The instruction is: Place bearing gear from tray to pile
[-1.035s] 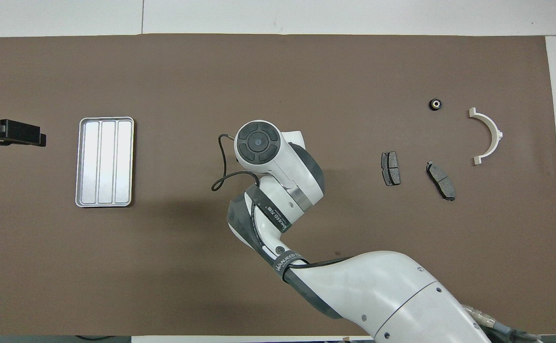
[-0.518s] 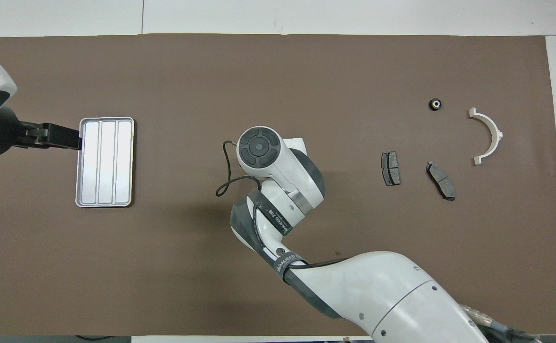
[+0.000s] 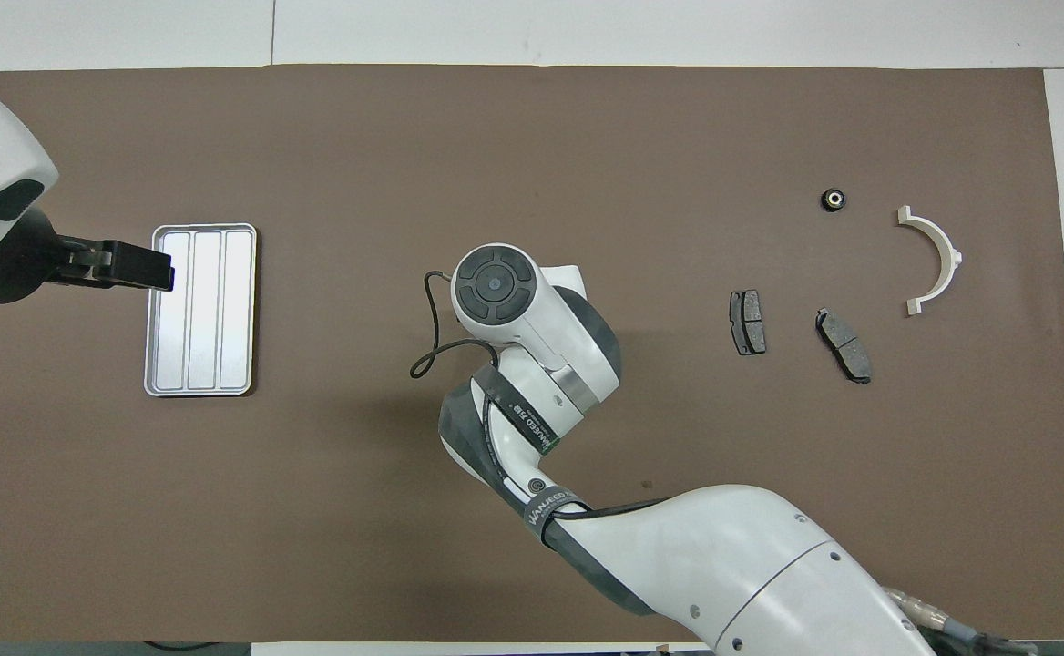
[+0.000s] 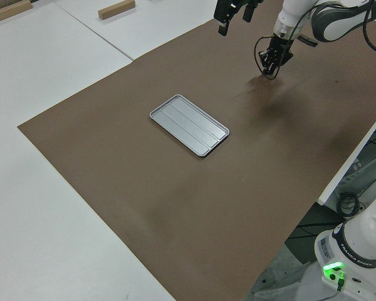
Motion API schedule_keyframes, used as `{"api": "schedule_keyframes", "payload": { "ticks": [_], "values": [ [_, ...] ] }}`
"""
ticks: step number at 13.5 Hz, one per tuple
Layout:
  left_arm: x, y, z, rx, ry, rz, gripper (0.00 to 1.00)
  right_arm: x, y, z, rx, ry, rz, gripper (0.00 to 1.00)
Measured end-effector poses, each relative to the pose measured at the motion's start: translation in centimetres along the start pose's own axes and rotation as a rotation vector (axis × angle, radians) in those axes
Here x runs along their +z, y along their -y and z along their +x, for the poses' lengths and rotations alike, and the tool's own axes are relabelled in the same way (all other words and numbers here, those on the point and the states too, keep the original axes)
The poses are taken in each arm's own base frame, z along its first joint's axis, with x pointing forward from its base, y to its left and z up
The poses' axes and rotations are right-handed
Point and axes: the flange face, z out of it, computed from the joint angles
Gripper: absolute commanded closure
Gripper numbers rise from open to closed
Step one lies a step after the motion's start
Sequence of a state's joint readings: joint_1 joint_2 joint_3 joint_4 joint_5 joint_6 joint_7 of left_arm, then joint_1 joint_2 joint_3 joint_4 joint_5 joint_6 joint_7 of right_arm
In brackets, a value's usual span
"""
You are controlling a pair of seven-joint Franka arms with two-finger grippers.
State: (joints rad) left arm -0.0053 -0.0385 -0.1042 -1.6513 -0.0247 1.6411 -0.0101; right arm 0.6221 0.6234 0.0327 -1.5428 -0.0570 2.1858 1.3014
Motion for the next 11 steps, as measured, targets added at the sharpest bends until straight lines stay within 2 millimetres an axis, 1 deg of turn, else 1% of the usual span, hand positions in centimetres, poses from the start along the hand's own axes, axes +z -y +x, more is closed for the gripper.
{"api": "schedule_keyframes", "payload": {
  "ticks": [1,2,3,4,5,6,7,8,9,10,11],
  "values": [
    [0.0,1.2,-0.1,-0.022,0.007,0.0,0.0,0.0,0.0,0.0,0.001,0.0,0.001,1.0],
    [-0.1,1.9,-0.2,-0.035,0.008,0.001,0.0,-0.3,0.0,0.2,0.002,0.001,-0.007,1.0],
    [-0.1,2.1,-0.2,-0.038,0.007,0.001,0.0,-1.0,0.0,0.5,-0.001,0.005,-0.036,1.0],
    [-0.1,2.1,-0.2,-0.038,0.007,0.001,0.0,-2.5,-0.1,1.3,-0.023,0.013,-0.073,1.0],
    [-0.1,2.1,-0.2,-0.038,0.007,0.001,0.0,-4.6,-0.3,2.9,-0.062,0.021,-0.098,1.0],
    [-0.1,2.2,-0.2,-0.04,0.008,0.001,0.0,-7.1,-1.0,5.3,-0.113,0.03,-0.114,1.0],
    [-0.1,2.6,-0.2,-0.046,0.008,0.002,0.0,-9.9,-2.5,8.5,-0.181,0.044,-0.126,1.0],
    [-0.1,3.0,-0.2,-0.054,0.008,0.002,0.0,-12.3,-4.6,11.9,-0.251,0.059,-0.133,1.0],
    [-0.1,3.4,-0.3,-0.062,0.009,0.002,0.0,-14.3,-6.9,15.4,-0.323,0.071,-0.132,1.0],
    [-0.1,3.7,-0.3,-0.066,0.008,0.002,0.0,-15.5,-9.2,18.5,-0.396,0.077,-0.124,1.0],
    [-0.2,3.8,-0.3,-0.068,0.008,0.002,0.0,-16.0,-11.4,21.5,-0.467,0.079,-0.113,1.0]
  ]
}}
